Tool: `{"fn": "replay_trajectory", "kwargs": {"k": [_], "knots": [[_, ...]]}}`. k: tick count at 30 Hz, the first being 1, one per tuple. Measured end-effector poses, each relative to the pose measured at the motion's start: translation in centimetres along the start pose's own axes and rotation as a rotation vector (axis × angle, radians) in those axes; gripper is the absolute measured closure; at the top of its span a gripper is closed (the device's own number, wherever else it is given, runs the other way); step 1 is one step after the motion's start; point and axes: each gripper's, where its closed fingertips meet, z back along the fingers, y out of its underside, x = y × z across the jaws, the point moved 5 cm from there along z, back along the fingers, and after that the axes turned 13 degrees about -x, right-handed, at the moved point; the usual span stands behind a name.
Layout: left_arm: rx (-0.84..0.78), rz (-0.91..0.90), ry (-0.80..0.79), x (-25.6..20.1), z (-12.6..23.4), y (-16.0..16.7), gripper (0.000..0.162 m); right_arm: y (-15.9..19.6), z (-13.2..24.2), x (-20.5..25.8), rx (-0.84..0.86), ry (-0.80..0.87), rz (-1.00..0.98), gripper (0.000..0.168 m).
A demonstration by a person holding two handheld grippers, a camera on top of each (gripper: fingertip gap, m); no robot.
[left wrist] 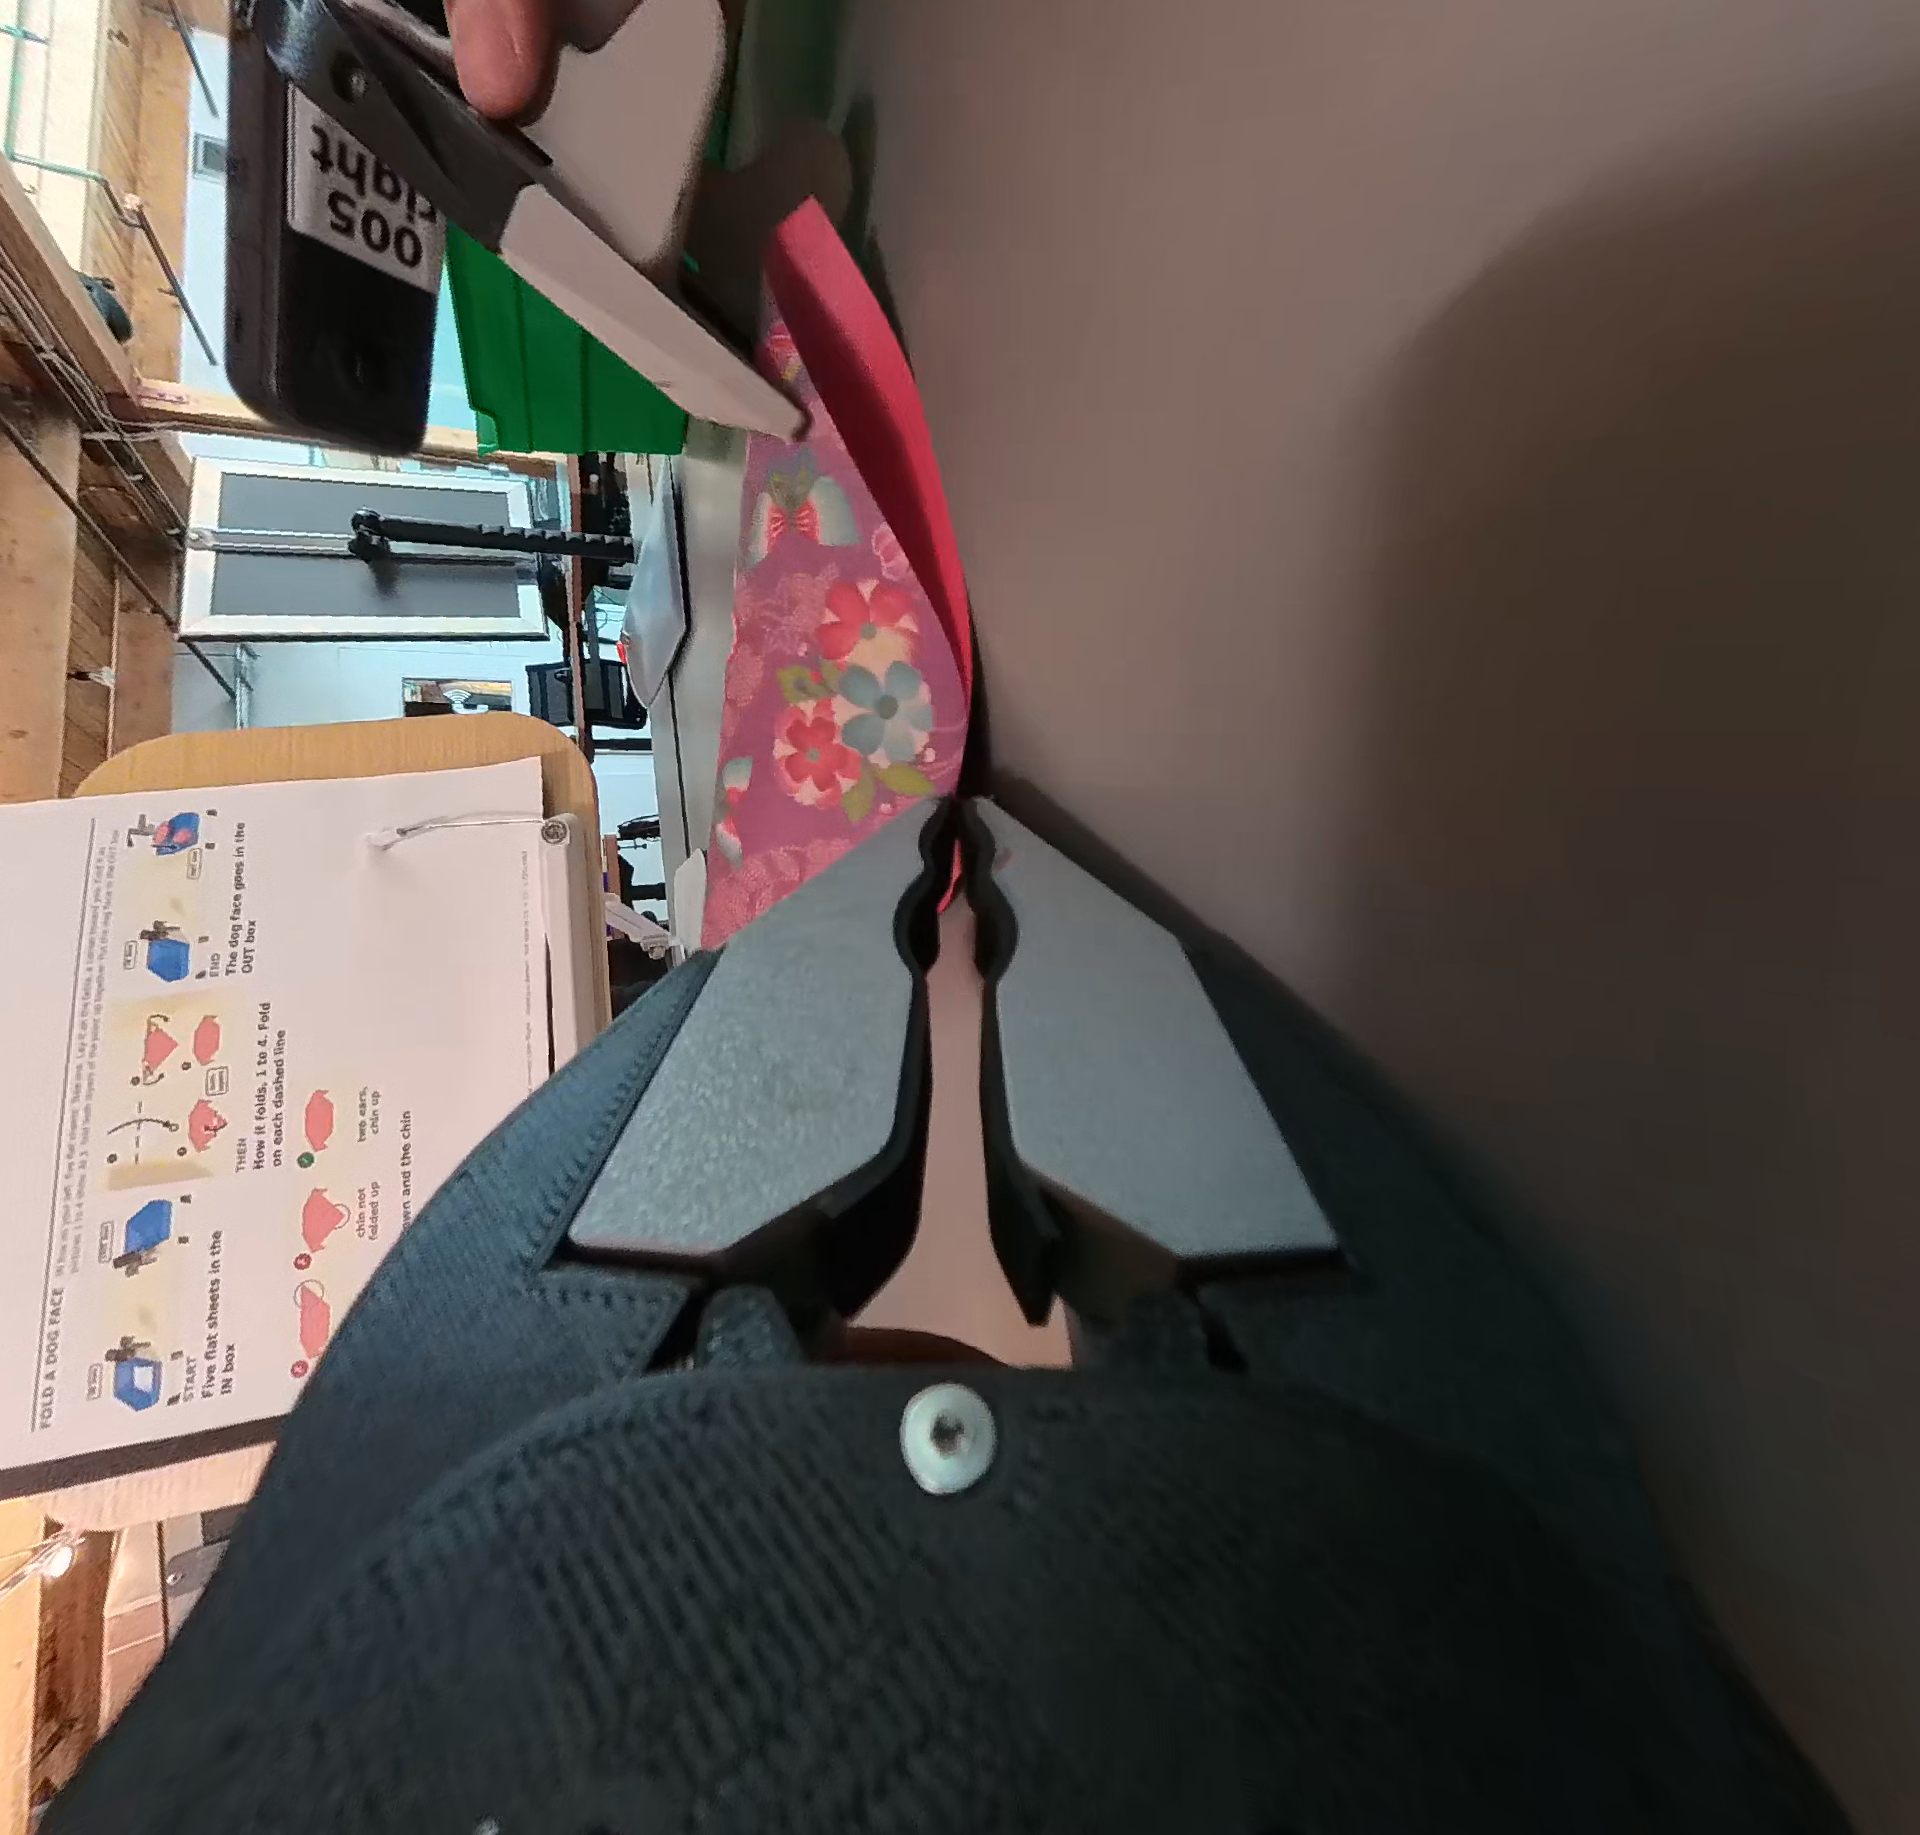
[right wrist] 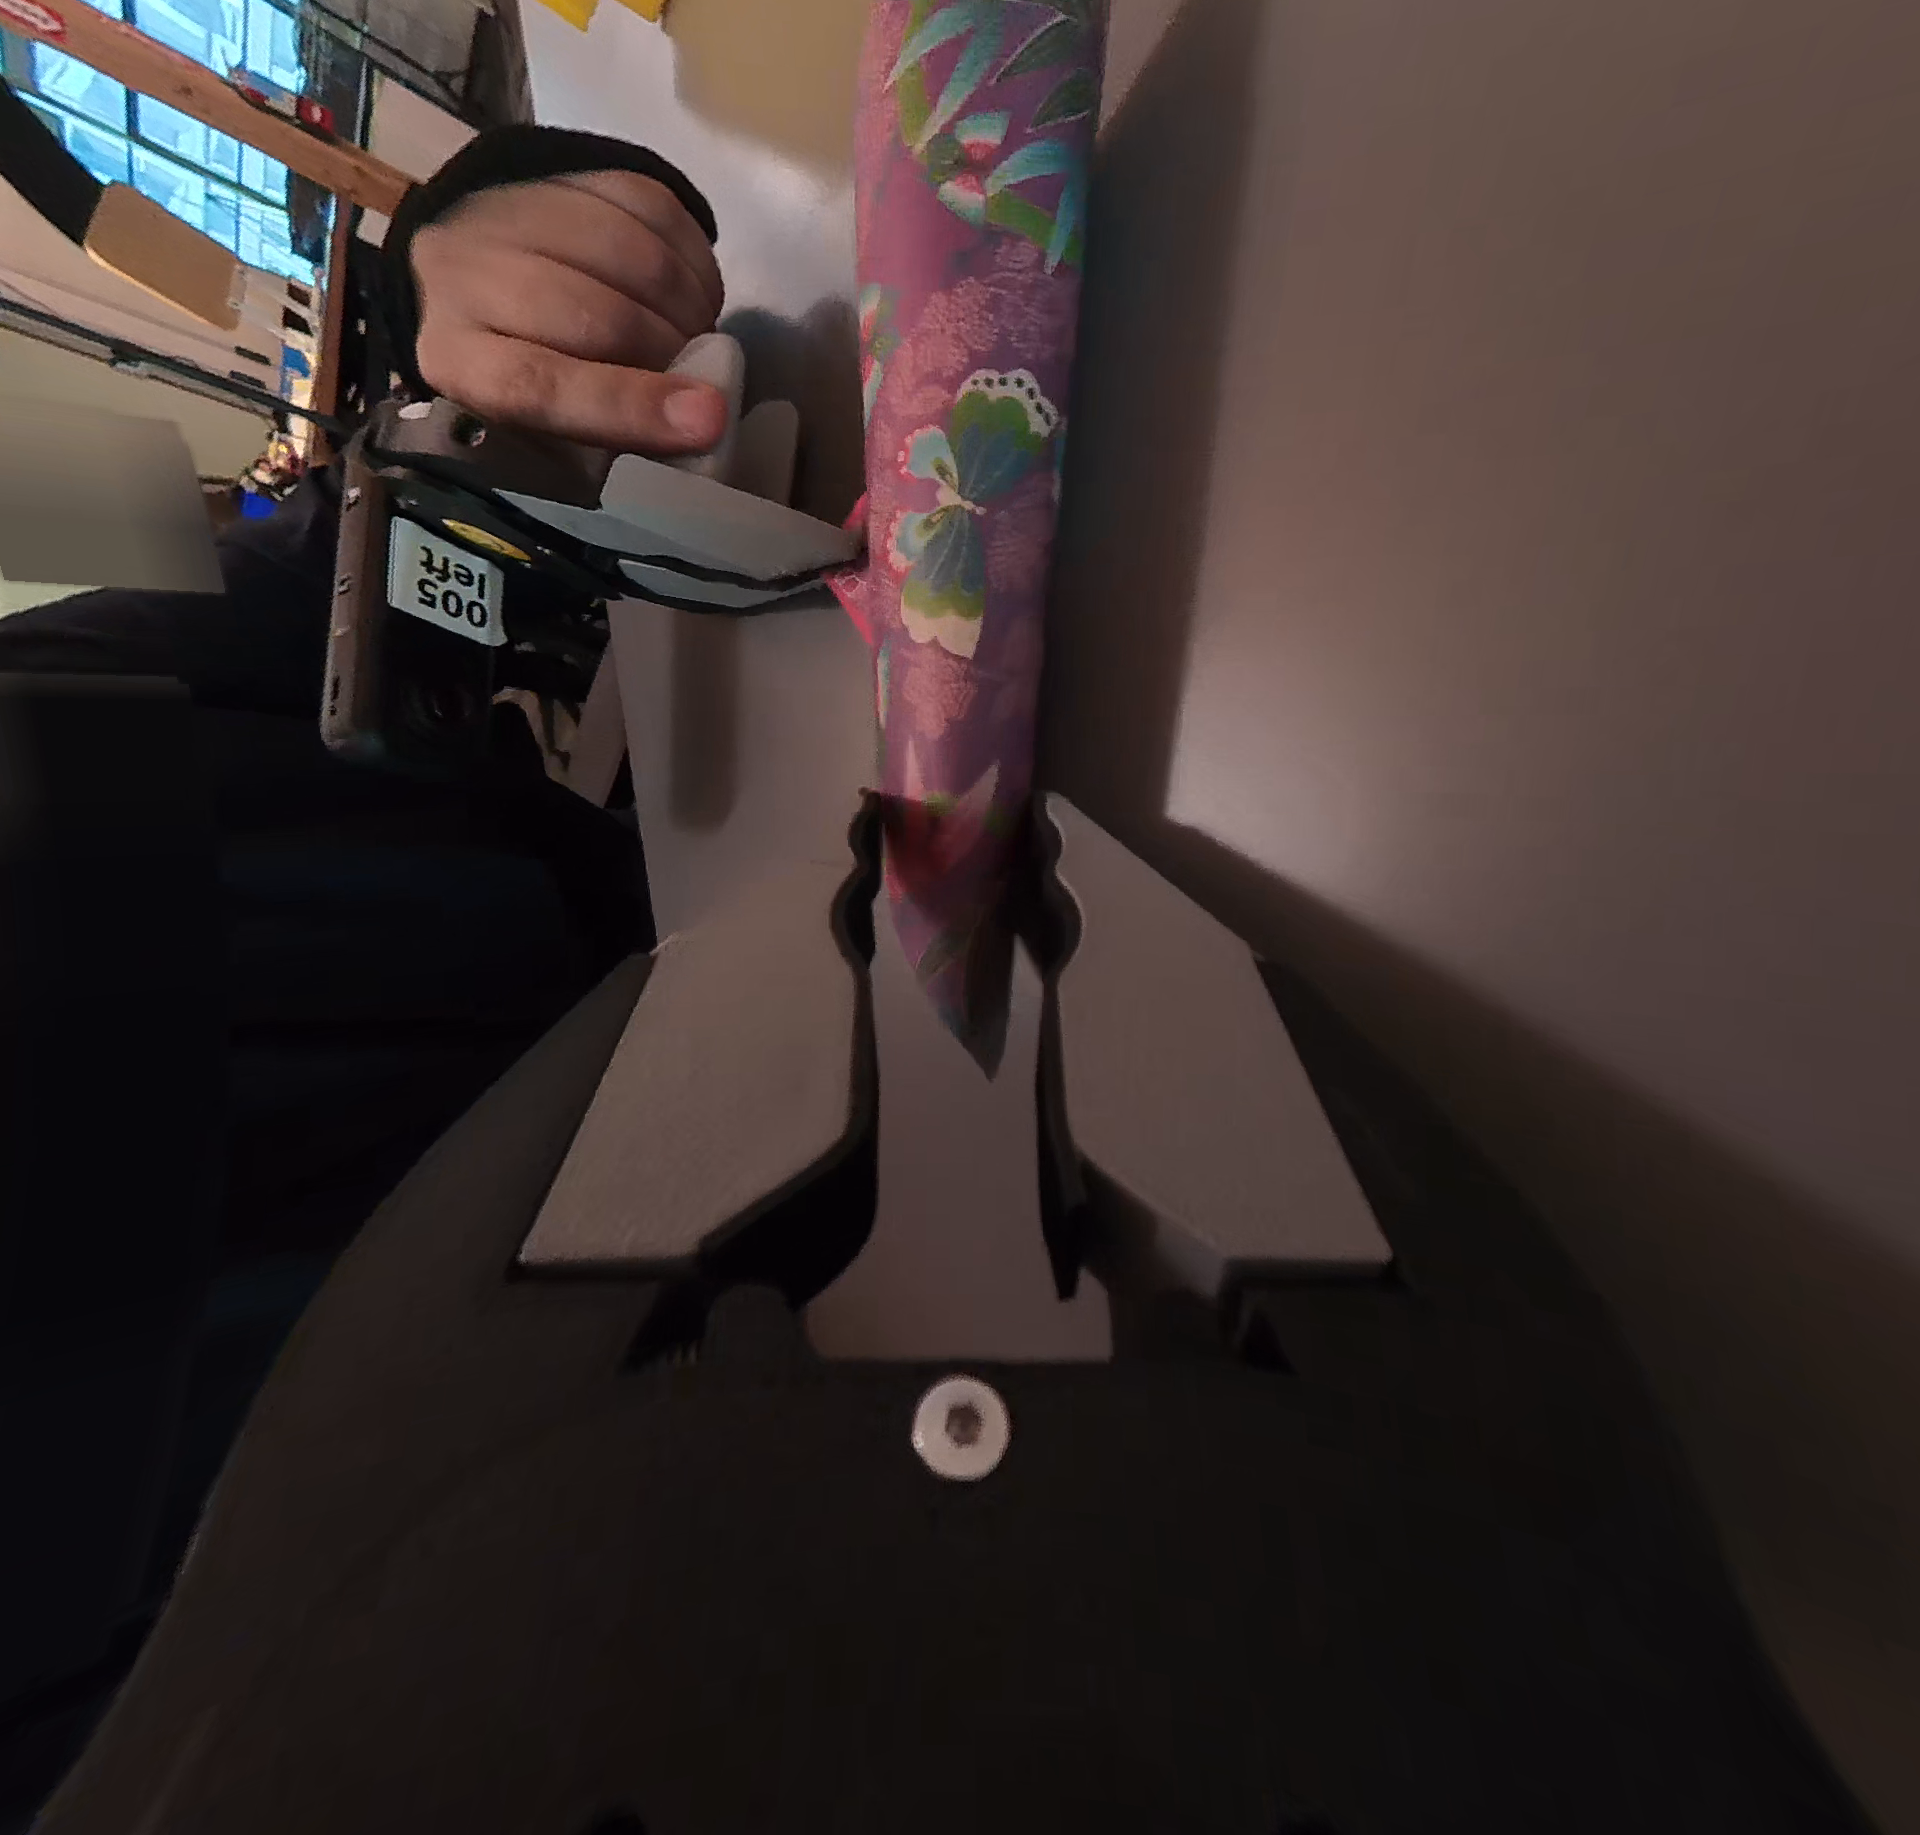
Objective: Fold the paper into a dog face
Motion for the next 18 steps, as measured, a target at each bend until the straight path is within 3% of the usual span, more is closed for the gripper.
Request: {"fn": "replay_trajectory", "kwargs": {"k": [3, 7, 18], "knots": [[0.0, -0.017, -0.018, 0.07, -0.12, -0.08, 0.162, 0.09, -0.46, 0.01, 0.02, 0.047, 0.065, 0.158], [-0.012, 0.016, -0.061, 0.57, -0.01, -0.15, 0.146, -0.01, -0.52, -0.09, 0.015, 0.07, 0.079, 0.158], [-0.007, 0.032, -0.065, 0.64, -0.24, -0.06, 0.146, 0.54, -1.0, 0.52, 0.062, 0.029, 0.101, 0.159]]}}
